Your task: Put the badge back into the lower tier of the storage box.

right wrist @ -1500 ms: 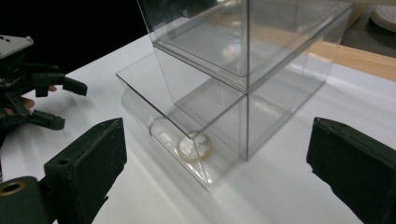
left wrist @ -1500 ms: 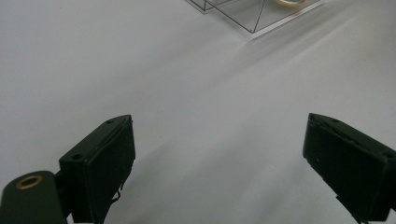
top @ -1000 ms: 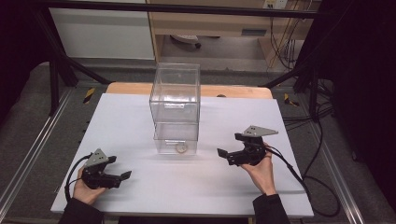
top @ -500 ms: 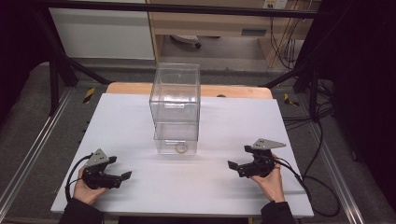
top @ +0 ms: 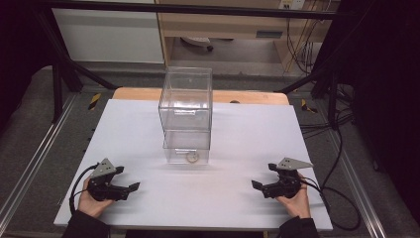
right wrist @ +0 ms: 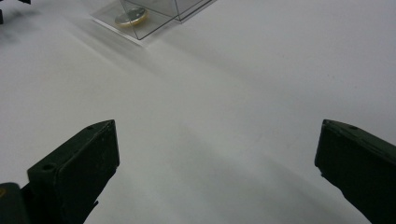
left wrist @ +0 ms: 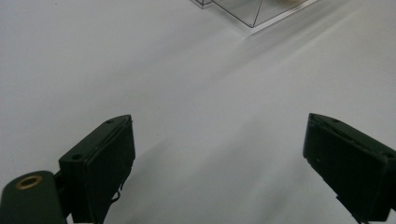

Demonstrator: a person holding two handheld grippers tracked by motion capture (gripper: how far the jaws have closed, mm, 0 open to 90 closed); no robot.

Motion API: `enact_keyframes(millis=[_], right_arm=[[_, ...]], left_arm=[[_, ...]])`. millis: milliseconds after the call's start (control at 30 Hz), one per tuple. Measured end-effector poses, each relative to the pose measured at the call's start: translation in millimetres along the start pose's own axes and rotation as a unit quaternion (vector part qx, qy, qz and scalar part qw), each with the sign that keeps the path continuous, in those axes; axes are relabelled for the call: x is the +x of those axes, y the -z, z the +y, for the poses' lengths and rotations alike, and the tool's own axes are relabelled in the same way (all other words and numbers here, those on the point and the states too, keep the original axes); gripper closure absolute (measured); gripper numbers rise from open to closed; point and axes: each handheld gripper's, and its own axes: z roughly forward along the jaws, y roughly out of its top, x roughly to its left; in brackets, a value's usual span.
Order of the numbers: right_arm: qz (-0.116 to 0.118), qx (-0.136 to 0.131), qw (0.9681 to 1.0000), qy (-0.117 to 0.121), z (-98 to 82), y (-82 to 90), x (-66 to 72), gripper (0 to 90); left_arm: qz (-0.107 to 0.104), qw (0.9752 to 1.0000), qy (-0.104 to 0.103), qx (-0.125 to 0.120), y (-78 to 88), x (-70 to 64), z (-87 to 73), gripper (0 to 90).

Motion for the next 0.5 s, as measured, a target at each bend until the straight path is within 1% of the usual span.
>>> enact_keyframes(millis=[233, 300, 500], right_arm=[[0.004, -0.006, 1.0000, -0.005, -12.4, 8.9, -3.6, 0.2], [0.001, -0.005, 1.0000, 0.000, -13.6, 11.5, -3.8, 0.2], [0.000, -0.006, 1.0000, -0.005, -14.3, 14.2, -4.4, 0.2]], left_arm=[[-0.001, 1.0000, -0.001, 0.002, -0.5, -0.6, -0.1, 8.7], [-0.002, 1.0000, -0.002, 0.002, -0.4, -0.9, -0.1, 8.7], [-0.003, 1.0000, -0.004, 0.002, -0.2, -1.1, -0.1, 8.6]])
